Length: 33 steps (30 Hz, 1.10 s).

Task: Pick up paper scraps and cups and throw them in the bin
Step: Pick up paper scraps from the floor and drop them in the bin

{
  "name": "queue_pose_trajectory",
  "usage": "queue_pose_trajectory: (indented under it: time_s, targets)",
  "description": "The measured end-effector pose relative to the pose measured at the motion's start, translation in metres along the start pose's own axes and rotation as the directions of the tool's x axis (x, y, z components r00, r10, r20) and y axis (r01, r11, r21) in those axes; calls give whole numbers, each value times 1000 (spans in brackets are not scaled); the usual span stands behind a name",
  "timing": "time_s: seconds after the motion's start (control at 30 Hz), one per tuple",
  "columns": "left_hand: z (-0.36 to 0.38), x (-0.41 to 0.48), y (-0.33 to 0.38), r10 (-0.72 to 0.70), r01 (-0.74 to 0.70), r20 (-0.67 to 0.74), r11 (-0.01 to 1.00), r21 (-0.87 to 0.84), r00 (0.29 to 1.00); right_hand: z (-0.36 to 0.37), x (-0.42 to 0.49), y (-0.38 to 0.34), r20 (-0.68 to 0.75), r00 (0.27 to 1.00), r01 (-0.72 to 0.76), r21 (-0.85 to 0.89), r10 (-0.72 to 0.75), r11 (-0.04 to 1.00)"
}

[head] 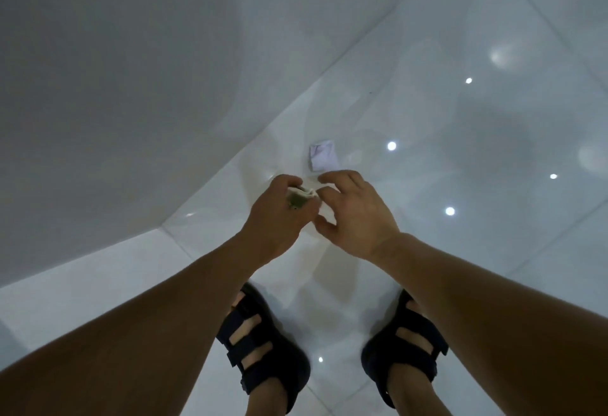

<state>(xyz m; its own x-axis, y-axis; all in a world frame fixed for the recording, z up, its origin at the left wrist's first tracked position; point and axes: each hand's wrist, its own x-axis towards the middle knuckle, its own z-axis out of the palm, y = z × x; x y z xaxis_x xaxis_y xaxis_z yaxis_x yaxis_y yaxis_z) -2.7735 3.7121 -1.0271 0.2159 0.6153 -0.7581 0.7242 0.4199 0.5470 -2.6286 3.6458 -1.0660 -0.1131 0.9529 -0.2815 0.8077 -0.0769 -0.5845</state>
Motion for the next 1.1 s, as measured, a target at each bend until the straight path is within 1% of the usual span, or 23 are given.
queue_pose_trajectory:
  time_s: [0.07, 0.13, 0.2, 0.23, 0.37, 0.43, 0.5, 0.57, 0.6, 0.63, 0.7, 0.77, 0.83, 0.97, 1.1]
  targets:
    - [1, -4, -3, -16, 16, -46, 1000, -9, 999, -1, -1, 7, 78, 996, -34, -31, 37, 999]
    - [-2, -3, -11, -30, 32, -99, 999, 21, 995, 0, 9, 15, 149, 982, -96, -120, 113, 988]
    - [-4, 0, -25, -37, 48, -120, 995, 89, 992, 4, 29, 25, 172, 967, -151, -208, 188, 966]
    - [-6, 3, -34, -41, 55, -120, 991, 122, 992, 6, 41, 29, 170, 964, -160, -236, 203, 959]
    - [-10, 9, -72, -77, 97, -96, 968, 230, 992, 30, 79, 37, 208, 963, -98, -323, 172, 941]
    - [-12, 7, -85, -118, 137, -92, 958, 252, 989, 43, 82, 37, 189, 972, -63, -376, 142, 925]
    - [-16, 3, -92, -143, 167, -107, 949, 266, 984, 51, 70, 34, 160, 982, -39, -374, 105, 927]
    - [-19, -3, -88, -135, 163, -116, 944, 287, 984, 55, 45, 33, 215, 970, -44, -314, 117, 948]
    - [-19, -7, -82, -129, 156, -111, 942, 296, 985, 54, 29, 33, 252, 956, -80, -274, 151, 958]
    - [-20, -11, -73, -119, 145, -102, 940, 308, 988, 49, 14, 32, 273, 942, -135, -226, 196, 965]
    - [-19, -20, -44, -76, 98, -78, 936, 339, 994, 27, -13, 29, 271, 926, -234, -134, 263, 963]
    - [-19, -30, -4, -31, 48, -55, 936, 347, 998, -5, -30, 22, 244, 922, -292, -70, 300, 954]
    - [-19, -44, 51, 22, -8, -38, 939, 345, 999, -50, -45, 13, 198, 916, -350, -28, 349, 936]
    - [-19, -96, 167, 185, -175, 8, 916, 361, 983, -152, -82, -14, 125, 898, -426, 1, 423, 905]
    - [-25, -167, 263, 350, -355, 86, 852, 386, 933, -258, -121, -57, 28, 891, -455, 48, 454, 889]
